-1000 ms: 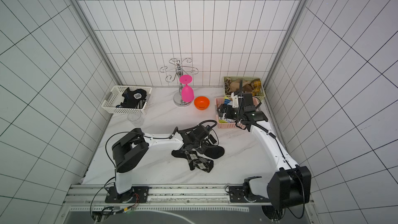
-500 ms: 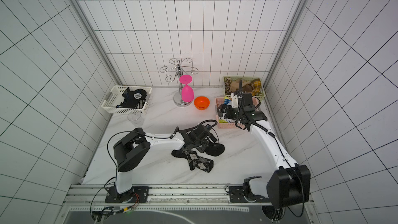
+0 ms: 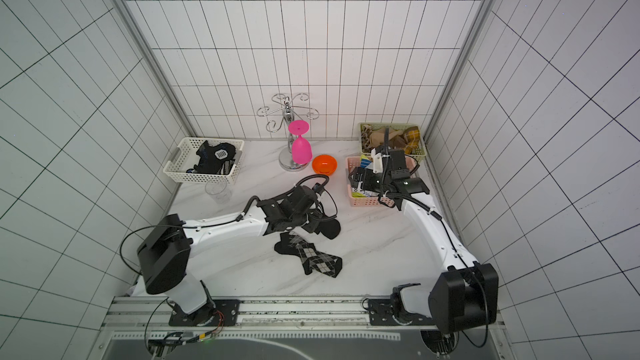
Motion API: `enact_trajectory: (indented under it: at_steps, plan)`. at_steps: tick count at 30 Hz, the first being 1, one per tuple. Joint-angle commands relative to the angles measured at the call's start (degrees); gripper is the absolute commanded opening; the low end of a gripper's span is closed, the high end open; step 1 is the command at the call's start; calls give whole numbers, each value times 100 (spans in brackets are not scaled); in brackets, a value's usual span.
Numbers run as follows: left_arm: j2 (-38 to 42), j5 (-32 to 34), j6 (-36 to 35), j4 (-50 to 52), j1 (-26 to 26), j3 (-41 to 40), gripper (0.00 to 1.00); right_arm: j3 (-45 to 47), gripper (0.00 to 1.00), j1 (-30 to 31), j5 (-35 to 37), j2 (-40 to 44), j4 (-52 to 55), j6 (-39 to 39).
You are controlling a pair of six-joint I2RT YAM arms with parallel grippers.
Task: Sort the socks into the basket by color
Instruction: Pick up the sock at the center of the board, then place the sock in the bin.
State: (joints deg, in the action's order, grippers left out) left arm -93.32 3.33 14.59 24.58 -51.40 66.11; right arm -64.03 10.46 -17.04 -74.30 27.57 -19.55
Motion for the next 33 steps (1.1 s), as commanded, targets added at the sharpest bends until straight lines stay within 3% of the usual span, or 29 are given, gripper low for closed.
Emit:
enact_trajectory:
  at_steps: [1,9,15,23,29,33]
  plan:
    - [397,-201,118,187,330,135,0,80,99,-61,-62,3,-64,4]
    - [1250,-360,217,525,1578,337,0,101,99,-60,-150,35,-100,21]
    - [1452,-452,203,159,3013,549,0,105,99,-37,-377,-3,-172,54]
    - [506,-191,-204,-206,4770,1503,0,106,99,24,-583,-75,-292,123]
    - [-421,230,-170,-725,5761,2089,0,46,99,31,-651,-222,-349,179]
    - [-1144,522,-163,-910,6137,2548,0,-9,99,28,-693,-401,-419,196]
